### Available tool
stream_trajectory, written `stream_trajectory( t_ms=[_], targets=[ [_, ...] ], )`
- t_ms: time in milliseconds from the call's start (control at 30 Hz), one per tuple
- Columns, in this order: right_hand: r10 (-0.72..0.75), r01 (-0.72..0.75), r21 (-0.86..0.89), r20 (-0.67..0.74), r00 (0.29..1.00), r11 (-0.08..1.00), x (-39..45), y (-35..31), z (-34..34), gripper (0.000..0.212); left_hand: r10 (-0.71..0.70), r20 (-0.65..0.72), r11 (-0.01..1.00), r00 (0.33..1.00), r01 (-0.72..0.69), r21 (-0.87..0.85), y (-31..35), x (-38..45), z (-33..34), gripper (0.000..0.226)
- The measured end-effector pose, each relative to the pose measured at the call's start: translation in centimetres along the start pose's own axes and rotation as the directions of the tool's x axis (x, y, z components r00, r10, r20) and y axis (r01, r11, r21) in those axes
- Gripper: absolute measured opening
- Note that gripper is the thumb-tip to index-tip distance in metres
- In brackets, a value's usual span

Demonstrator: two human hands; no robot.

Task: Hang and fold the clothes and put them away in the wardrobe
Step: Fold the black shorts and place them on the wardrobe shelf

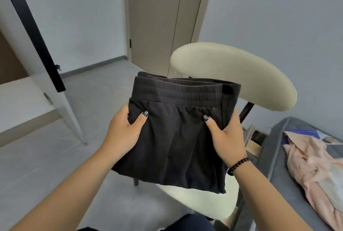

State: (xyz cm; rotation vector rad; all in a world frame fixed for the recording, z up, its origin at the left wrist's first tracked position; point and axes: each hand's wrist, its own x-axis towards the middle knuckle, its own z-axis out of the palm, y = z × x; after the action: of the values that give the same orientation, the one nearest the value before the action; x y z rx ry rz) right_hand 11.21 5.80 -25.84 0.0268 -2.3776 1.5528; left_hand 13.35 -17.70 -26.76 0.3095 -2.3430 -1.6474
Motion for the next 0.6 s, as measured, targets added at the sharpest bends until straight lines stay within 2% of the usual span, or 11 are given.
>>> stream_trajectory(
  t_ms=[267, 433, 600],
  targets=[
    [-0.001, 0.002, -0.009, 0.114, 0.993, 1.000, 7.8, -6.5, 8.1, 0.039, -0.107, -0.095, 0.993, 0.990, 0.110, 0.031, 1.4, 8.8, -5.6, 0.018],
    [-0.013, 0.015, -0.006, 0.199, 0.980, 1.000, 10.2, -15.4, 9.8, 0.038, -0.136, -0.127, 0.990, 0.983, 0.140, 0.025, 6.8, 10.7, -12.4, 0.013],
    [-0.039, 0.033, 0.031, 0.215, 0.976, 0.999, 10.6, -26.0, 10.0, 0.034, -0.135, -0.162, 0.990, 0.977, 0.138, 0.006, 14.3, 10.9, -20.1, 0.014]
  ],
)
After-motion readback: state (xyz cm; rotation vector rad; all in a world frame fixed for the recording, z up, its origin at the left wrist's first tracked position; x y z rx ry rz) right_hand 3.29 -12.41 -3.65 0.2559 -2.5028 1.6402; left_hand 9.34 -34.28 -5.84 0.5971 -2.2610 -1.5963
